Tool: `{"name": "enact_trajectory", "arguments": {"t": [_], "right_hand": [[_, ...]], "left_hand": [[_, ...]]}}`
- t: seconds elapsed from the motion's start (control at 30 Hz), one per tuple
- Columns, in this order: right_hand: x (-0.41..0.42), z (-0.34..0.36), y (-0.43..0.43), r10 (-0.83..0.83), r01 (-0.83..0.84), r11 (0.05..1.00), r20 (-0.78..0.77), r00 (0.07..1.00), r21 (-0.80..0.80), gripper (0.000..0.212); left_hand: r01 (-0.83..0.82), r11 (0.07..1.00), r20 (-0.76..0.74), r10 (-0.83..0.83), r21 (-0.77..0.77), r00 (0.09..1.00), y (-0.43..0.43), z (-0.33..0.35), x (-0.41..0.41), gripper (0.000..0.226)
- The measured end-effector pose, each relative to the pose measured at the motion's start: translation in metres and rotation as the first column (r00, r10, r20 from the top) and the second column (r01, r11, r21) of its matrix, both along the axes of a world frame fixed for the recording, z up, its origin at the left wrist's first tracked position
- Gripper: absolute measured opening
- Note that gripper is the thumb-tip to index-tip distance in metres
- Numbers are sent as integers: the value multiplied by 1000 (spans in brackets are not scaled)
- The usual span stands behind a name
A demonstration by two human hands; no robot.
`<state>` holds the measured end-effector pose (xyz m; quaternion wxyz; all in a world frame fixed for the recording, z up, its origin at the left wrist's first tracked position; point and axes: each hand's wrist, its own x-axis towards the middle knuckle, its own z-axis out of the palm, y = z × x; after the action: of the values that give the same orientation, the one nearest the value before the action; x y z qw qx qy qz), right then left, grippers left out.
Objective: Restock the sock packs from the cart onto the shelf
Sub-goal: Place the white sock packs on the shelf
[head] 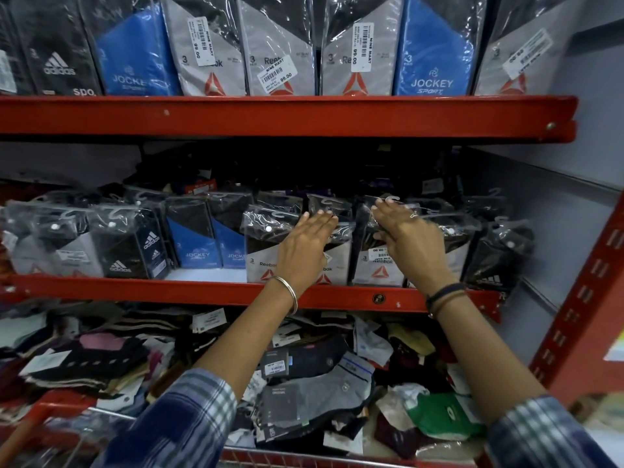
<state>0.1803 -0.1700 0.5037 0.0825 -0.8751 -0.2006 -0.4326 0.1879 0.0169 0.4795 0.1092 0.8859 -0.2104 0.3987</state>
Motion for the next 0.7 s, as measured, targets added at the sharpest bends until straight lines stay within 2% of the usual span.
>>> {"name": "enact_trajectory", "arguments": {"t": [0.13,0.23,0.33,0.5,0.7], "right_hand": [[7,-11,5,-7,7,1000,-130,991,1,43],[8,-12,8,-17,17,1000,-176,984,-2,50],[-3,-11,12,-33,31,999,-133,991,-22,62],[-49,-25,29,81,-80,996,-30,996,38,52],[-105,-85,54,164,-149,985,-193,967,92,47]], "left_hand": [[-32,999,-15,33,44,999,0,-3,2,62],[-35,999,5,35,33,999,-1,-6,-2,62],[5,999,68,-7,32,998,-3,-10,-12,57],[108,989,137,-94,-105,986,1,-28,-47,43],[144,965,79,-130,-221,988,28,-93,-109,30]]}}
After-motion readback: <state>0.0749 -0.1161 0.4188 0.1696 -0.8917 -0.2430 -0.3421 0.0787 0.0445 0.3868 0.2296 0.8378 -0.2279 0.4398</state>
